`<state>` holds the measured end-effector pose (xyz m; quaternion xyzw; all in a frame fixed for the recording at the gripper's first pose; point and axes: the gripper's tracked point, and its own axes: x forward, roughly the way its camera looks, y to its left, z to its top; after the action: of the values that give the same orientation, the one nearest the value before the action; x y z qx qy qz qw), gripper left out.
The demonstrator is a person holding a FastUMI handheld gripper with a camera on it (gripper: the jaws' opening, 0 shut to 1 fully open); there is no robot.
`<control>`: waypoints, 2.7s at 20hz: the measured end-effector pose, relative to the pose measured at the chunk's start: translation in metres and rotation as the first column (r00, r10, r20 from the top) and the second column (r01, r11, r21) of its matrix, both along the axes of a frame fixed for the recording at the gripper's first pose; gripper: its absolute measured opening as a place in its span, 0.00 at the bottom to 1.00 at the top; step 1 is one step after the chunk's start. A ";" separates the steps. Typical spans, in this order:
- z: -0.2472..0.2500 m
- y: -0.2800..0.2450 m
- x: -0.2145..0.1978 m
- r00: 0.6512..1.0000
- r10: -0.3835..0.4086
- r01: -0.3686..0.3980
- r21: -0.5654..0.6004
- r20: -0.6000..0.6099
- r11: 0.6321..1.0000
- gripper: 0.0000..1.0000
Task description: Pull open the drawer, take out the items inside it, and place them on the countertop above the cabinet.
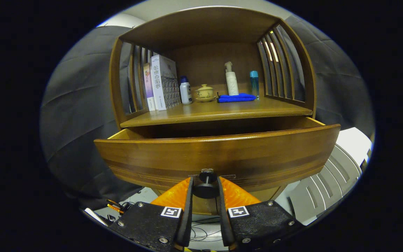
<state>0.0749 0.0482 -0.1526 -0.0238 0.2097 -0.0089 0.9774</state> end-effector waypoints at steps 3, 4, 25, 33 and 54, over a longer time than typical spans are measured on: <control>-0.002 0.001 -0.015 1.000 0.004 -0.005 -0.004 -0.011 1.000 0.35; -0.003 0.001 -0.020 1.000 0.006 -0.006 -0.003 -0.015 1.000 0.35; 0.042 0.037 -0.080 0.969 0.226 -0.227 0.000 0.095 0.974 0.66; 0.108 0.037 -0.039 0.957 0.240 -0.244 0.005 0.164 0.970 0.93; 0.027 -0.009 0.084 0.929 0.180 -0.181 0.027 -0.323 0.983 0.93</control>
<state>0.1590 0.0395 -0.1254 -0.0456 0.3644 0.0846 0.9263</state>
